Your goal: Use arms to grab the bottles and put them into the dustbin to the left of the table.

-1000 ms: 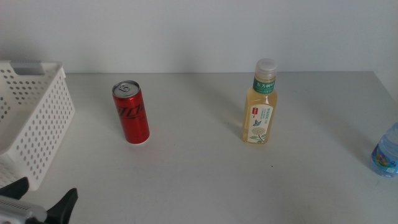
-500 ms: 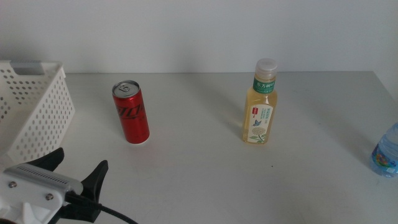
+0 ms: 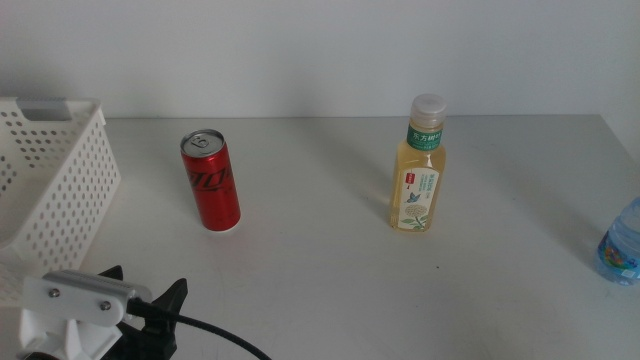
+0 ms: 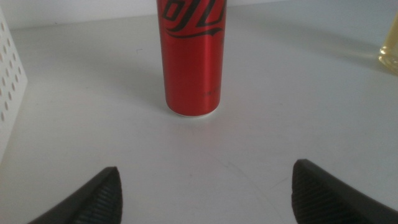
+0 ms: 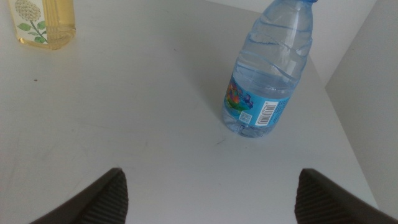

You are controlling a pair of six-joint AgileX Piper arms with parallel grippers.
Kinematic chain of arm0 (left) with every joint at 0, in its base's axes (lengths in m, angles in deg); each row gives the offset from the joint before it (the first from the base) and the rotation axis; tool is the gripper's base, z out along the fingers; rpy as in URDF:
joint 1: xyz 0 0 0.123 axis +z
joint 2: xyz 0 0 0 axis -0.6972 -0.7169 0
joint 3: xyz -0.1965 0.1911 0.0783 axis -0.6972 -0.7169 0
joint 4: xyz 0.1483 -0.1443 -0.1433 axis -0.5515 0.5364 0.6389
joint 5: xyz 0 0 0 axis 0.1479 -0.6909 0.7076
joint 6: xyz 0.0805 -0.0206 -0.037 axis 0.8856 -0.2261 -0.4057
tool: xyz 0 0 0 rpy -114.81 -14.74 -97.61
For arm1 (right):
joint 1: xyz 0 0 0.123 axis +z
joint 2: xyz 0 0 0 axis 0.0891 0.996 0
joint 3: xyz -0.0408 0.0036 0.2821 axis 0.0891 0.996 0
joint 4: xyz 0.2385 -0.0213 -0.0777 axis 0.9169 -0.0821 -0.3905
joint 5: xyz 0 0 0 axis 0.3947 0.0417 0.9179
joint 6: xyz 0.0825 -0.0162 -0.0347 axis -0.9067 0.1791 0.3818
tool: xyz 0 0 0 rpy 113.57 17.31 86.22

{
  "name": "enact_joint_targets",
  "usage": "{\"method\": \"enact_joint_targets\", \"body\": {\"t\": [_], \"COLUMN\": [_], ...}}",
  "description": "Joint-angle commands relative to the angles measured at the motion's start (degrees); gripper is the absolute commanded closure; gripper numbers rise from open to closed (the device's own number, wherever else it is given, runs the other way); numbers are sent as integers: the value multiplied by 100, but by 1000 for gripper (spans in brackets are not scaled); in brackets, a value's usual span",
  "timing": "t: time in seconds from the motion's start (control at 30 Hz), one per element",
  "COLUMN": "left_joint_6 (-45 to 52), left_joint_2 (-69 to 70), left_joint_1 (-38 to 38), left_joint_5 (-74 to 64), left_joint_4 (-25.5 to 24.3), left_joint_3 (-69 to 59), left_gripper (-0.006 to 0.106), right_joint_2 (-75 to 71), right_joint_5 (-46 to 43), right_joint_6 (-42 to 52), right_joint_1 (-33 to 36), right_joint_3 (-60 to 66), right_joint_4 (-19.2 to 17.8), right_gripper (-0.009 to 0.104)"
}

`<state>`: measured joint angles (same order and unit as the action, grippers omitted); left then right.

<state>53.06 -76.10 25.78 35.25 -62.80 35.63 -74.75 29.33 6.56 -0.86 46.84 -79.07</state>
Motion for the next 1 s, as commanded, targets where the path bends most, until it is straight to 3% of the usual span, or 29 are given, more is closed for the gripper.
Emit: {"method": "enact_joint_targets", "body": {"t": [0.0, 0.4, 0.8, 0.97], "left_joint_6": [-97, -295, -47, -186], "left_joint_2": [83, 55, -13, -362], "left_joint_1": [-37, -37, -8, 289], "left_joint_5": [1043, 1043, -771, -980], "left_joint_4": [7, 5, 5, -681], "left_joint_3": [-92, 37, 1743, 2321], "left_gripper": [7, 7, 7, 7], "right_joint_2": [-124, -124, -124, -124], "right_joint_5": [-290, -290, -290, -290], "right_joint_6": [49, 49, 49, 49], "right_joint_1": [-34, -34, -34, -34], "right_joint_3": [-16, -16, -16, -16], "right_joint_4": [-28, -28, -28, -28], "right_gripper": [10, 10, 10, 10]}}
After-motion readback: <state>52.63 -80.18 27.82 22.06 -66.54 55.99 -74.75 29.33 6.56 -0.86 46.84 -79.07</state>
